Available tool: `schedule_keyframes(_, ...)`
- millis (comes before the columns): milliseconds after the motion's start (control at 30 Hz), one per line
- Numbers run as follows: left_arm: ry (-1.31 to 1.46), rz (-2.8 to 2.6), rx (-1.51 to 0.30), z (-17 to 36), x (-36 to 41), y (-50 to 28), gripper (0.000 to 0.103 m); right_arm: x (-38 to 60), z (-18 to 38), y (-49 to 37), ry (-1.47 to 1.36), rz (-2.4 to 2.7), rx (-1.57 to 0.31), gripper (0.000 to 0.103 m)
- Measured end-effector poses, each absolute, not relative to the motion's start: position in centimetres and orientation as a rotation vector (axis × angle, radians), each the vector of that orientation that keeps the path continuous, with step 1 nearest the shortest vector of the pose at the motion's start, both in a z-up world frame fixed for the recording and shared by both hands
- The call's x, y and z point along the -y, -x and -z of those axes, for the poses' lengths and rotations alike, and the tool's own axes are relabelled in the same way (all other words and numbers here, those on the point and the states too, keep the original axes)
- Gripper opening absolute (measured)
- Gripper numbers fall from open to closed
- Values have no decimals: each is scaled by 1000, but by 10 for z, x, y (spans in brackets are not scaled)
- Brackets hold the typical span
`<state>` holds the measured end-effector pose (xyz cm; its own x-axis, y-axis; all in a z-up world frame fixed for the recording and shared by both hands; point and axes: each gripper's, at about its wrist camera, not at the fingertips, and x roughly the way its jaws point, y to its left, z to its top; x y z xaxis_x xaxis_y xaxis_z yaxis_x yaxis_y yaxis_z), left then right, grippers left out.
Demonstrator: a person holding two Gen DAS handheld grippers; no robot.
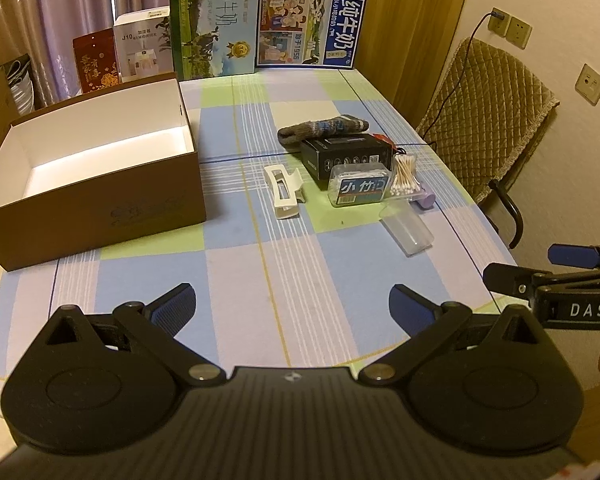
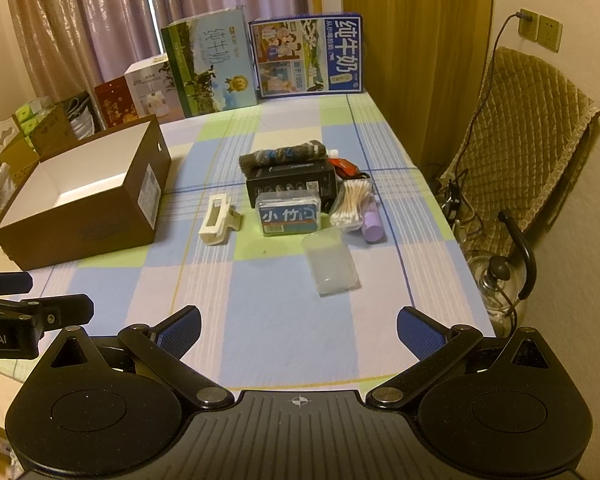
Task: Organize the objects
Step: 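Lower the right gripper around the clear plastic cup and close it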
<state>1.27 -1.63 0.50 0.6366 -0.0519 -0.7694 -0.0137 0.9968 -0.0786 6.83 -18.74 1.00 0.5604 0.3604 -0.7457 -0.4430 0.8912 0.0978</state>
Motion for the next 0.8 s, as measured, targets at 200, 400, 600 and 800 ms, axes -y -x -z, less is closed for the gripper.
schedule_keyframes(200,83,17,-885,-3,17,-21,102,186,-12,-80,103,-481,-854,101)
schedule_keyframes(400,84,13,-889,-2,18,-29,102,185,-10,-88,99,-488,-857,101)
schedule_keyframes(600,87,8,-897,0,20,-39,102,184,-7,-99,99,-492,-864,101)
schedule_keyframes(800,91,3,-904,3,22,-48,102,184,-5,-110,94,-501,-870,101)
